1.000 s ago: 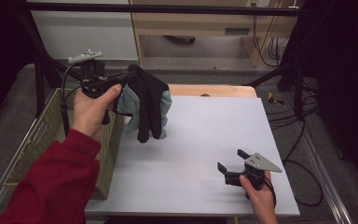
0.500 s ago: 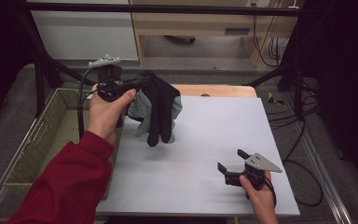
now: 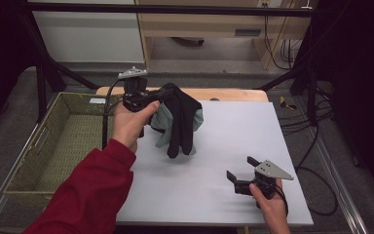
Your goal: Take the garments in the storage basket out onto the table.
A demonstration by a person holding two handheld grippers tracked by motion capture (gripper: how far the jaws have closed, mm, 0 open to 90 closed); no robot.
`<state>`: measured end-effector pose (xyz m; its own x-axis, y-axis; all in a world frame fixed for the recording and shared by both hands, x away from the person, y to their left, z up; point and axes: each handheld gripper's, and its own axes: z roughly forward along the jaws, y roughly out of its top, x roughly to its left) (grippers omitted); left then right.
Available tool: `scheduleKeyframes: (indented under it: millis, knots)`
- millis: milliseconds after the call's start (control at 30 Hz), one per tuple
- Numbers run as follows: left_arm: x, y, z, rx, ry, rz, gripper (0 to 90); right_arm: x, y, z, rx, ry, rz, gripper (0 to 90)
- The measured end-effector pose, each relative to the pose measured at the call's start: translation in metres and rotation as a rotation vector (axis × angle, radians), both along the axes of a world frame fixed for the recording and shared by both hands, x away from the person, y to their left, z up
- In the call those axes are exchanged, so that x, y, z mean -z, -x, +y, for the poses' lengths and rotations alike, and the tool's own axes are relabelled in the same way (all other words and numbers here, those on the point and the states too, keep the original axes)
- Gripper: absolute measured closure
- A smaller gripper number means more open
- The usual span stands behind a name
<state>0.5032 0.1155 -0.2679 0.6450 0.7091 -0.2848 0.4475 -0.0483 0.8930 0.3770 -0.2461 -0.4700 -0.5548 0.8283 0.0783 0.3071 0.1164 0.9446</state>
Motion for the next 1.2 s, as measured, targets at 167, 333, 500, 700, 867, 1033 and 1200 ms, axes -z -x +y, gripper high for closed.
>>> scheduleKeyframes:
  millis: [167, 333, 500, 700, 867, 1033, 1200]
  knots:
    - [0.015, -0.005, -0.011, 0.011, 0.017, 0.031, 83.5, 0.001, -0.001, 0.0, 0.002, 0.003, 0.004, 4.2]
    - [0.025, -0.006, -0.018, 0.027, 0.018, 0.047, 83.5, 0.001, -0.001, 0.002, 0.0, 0.012, 0.006, 4.0]
    - [0.037, -0.007, -0.023, 0.031, 0.01, 0.069, 83.5, 0.002, -0.002, 0.001, 0.001, 0.006, 0.008, 3.9]
    - [0.051, -0.005, -0.029, 0.047, -0.011, 0.088, 83.4, 0.002, -0.002, 0.001, -0.004, 0.006, 0.012, 3.9]
    - [0.059, -0.001, -0.036, 0.07, -0.044, 0.084, 83.3, 0.002, -0.002, 0.002, -0.004, 0.004, 0.016, 3.9]
    - [0.072, 0.004, -0.04, 0.079, -0.058, 0.092, 83.3, 0.002, -0.002, 0.001, 0.0, -0.002, 0.022, 3.6]
    - [0.089, 0.014, -0.041, 0.085, -0.075, 0.103, 83.1, 0.002, -0.002, 0.003, -0.006, 0.006, 0.02, 3.6]
